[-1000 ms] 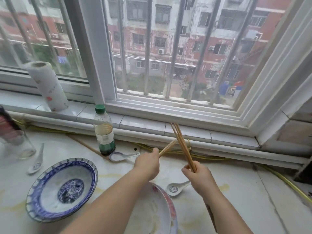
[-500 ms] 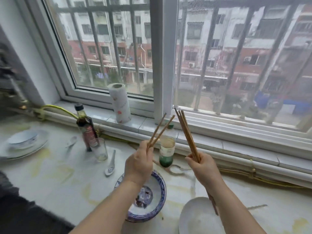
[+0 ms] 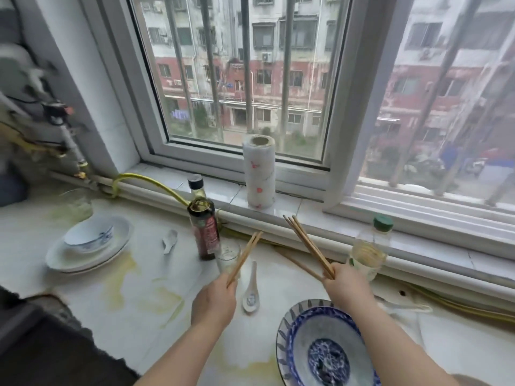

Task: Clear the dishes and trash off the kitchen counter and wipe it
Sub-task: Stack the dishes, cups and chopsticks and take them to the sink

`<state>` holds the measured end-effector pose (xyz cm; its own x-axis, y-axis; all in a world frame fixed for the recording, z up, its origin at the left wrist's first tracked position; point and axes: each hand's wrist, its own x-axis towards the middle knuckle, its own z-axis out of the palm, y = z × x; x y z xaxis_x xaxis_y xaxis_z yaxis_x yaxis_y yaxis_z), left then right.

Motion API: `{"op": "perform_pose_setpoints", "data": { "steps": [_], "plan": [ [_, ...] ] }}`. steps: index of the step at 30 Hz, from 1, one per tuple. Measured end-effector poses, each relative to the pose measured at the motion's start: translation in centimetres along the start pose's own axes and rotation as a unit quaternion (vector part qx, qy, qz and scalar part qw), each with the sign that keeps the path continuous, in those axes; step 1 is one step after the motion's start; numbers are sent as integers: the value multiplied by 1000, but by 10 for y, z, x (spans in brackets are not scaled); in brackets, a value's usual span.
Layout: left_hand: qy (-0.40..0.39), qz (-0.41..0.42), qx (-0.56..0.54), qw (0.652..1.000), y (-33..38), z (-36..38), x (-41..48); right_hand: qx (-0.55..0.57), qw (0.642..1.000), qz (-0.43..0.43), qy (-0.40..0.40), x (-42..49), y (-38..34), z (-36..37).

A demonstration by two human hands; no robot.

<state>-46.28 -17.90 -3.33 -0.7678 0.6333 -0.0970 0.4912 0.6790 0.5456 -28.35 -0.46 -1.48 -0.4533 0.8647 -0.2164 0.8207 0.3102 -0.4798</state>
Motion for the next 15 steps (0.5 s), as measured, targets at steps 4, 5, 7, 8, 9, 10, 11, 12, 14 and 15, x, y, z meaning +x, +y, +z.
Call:
{"op": "perform_pose_setpoints", "data": {
  "steps": [4, 5, 7, 8, 9, 10, 11, 12, 14, 15],
  "plan": [
    [-24, 23, 6, 999, 3, 6, 5, -79, 997, 20, -15, 21, -8, 19],
    [-28, 29, 5, 999, 6, 6, 6, -95, 995, 22, -21, 24, -9, 21],
    [-33, 39, -2, 999, 10, 7, 7, -125, 991, 20, -36, 30, -13, 29],
    [-36, 42, -6, 998, 10, 7, 8, -138, 989, 19, -44, 34, -15, 33],
    [-38, 44, -13, 998, 11, 8, 9, -149, 987, 16, -54, 36, -15, 36],
    [-40, 43, -21, 998, 11, 8, 10, -161, 985, 13, -62, 39, -15, 40],
    [-44, 42, -26, 998, 10, 9, 10, -170, 983, 10, -64, 41, -14, 42],
    [-46, 40, -30, 998, 8, 10, 10, -182, 981, 7, -64, 45, -13, 44],
    [-52, 37, -37, 997, 6, 13, 9, -202, 978, 3, -60, 49, -12, 43],
    [-54, 33, -41, 997, 4, 14, 10, -207, 976, 4, -64, 51, -12, 43]
  ]
}}
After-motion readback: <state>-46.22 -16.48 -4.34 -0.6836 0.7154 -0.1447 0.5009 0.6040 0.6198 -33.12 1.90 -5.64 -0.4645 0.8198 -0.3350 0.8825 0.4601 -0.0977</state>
